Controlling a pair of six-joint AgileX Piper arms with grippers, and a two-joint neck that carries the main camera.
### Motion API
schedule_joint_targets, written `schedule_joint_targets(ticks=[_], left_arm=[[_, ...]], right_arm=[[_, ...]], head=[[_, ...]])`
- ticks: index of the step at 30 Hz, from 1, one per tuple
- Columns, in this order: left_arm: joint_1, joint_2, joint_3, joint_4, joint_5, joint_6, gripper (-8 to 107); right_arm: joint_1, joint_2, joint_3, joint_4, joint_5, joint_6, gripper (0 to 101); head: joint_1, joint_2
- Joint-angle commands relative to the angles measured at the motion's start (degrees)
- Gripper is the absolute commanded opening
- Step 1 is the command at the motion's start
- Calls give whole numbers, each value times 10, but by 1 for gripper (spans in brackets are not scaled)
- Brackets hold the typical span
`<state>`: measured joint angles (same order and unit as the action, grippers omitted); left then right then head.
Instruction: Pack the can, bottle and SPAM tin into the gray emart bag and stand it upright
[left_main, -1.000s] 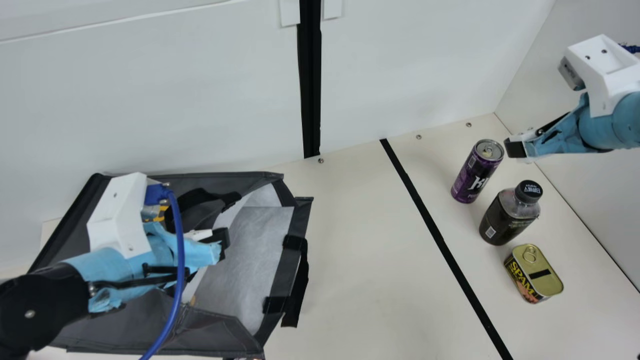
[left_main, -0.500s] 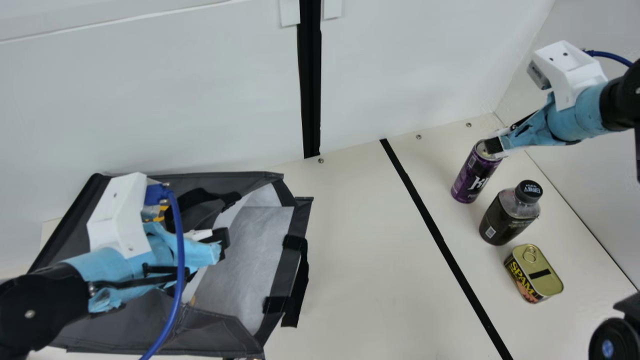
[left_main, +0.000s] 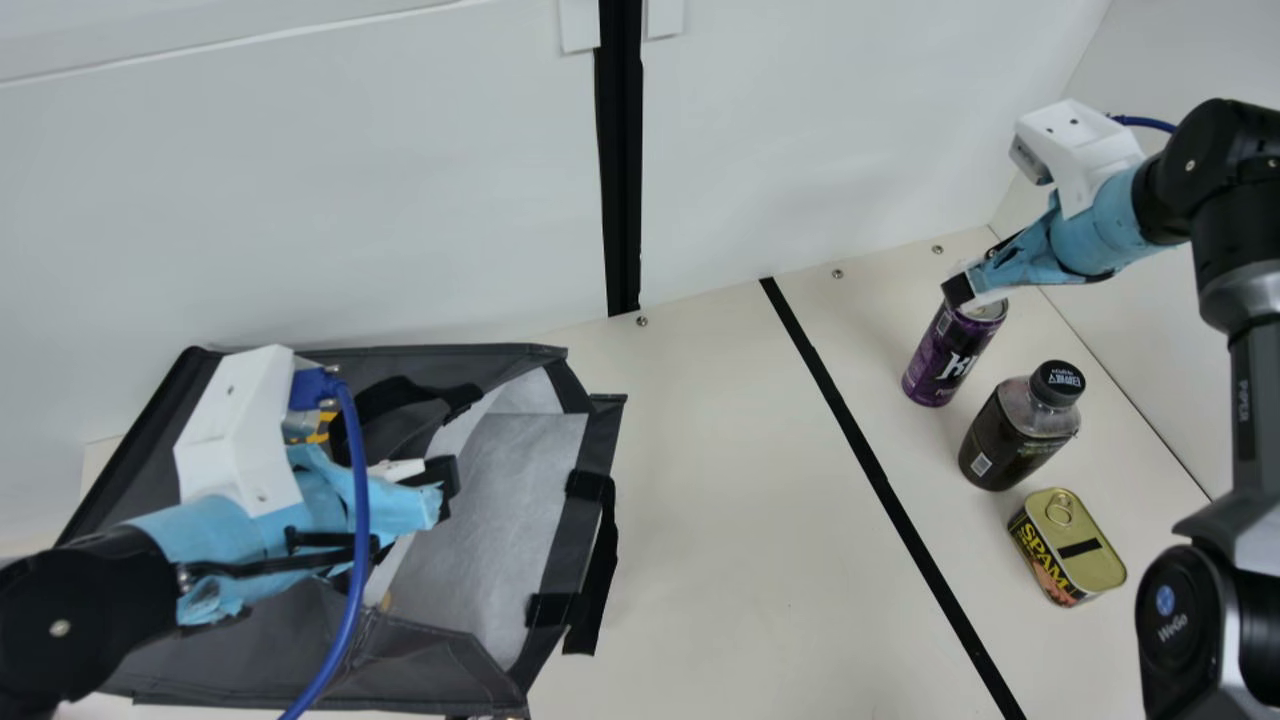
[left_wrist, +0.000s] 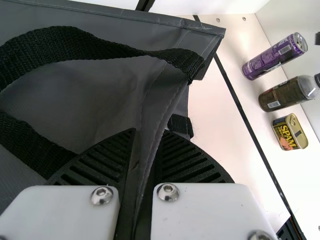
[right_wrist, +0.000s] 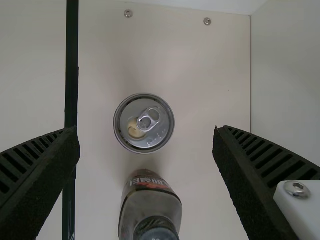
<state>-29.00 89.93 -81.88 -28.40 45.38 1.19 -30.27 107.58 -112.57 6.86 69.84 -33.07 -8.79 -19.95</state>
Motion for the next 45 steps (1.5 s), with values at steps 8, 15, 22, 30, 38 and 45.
schedule_joint_targets(ticks=[8,15,22,30,38,45], left_arm=[[0,0,0,0,0,0,-8],[0,0,0,0,0,0,-8],[0,0,0,0,0,0,-8],[0,0,0,0,0,0,-8],[0,0,0,0,0,0,-8],[0,0,0,0,0,0,-8]], right_arm=[[7,42,-16,7,1,11,95],[8,69,-24,7,1,15,95],[5,89,-26,6,1,12,95],[1,106,-27,3,1,5,75],[-3,118,-32,7,1,-9,22],[-7,118,-37,23,1,-36,0]], head=[[-12,0],[-12,0],[-12,0],[-12,0],[-12,0],[-12,0]])
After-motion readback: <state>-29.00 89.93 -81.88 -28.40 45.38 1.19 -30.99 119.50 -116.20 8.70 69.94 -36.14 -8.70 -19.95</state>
